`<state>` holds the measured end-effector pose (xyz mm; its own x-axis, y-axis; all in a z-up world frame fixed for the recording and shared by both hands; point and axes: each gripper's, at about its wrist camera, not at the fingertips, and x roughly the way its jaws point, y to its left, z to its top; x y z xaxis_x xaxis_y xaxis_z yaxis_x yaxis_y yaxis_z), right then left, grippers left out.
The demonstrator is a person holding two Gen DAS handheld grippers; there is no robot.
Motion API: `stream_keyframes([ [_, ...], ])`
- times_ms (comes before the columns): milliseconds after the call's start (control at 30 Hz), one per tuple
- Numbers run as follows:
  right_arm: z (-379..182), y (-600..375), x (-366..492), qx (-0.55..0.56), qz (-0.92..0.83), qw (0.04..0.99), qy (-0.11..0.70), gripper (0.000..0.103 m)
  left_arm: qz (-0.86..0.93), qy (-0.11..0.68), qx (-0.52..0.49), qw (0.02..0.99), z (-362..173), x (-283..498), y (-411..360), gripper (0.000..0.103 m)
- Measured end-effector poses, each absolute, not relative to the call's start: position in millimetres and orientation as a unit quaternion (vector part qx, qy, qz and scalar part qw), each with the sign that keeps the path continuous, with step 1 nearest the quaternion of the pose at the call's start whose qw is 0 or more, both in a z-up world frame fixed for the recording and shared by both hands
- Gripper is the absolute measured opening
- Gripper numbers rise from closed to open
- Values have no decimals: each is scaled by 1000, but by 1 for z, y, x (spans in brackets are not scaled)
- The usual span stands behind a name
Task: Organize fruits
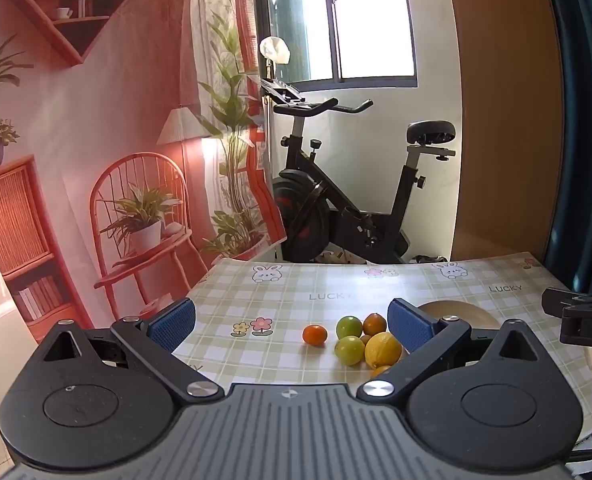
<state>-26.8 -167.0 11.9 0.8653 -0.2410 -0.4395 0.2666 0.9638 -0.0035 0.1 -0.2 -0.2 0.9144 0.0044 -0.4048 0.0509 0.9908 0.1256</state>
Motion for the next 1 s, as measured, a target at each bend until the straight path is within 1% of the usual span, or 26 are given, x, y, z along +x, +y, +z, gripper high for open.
stream_keyframes([
  [333, 13, -167, -27, 28, -131, 965, 225, 103, -10, 205, 63, 977, 11, 0, 1, 103],
  [1000, 14, -168, -26, 29, -132, 965, 223, 103, -8, 198, 62, 978, 4, -3, -2, 103],
])
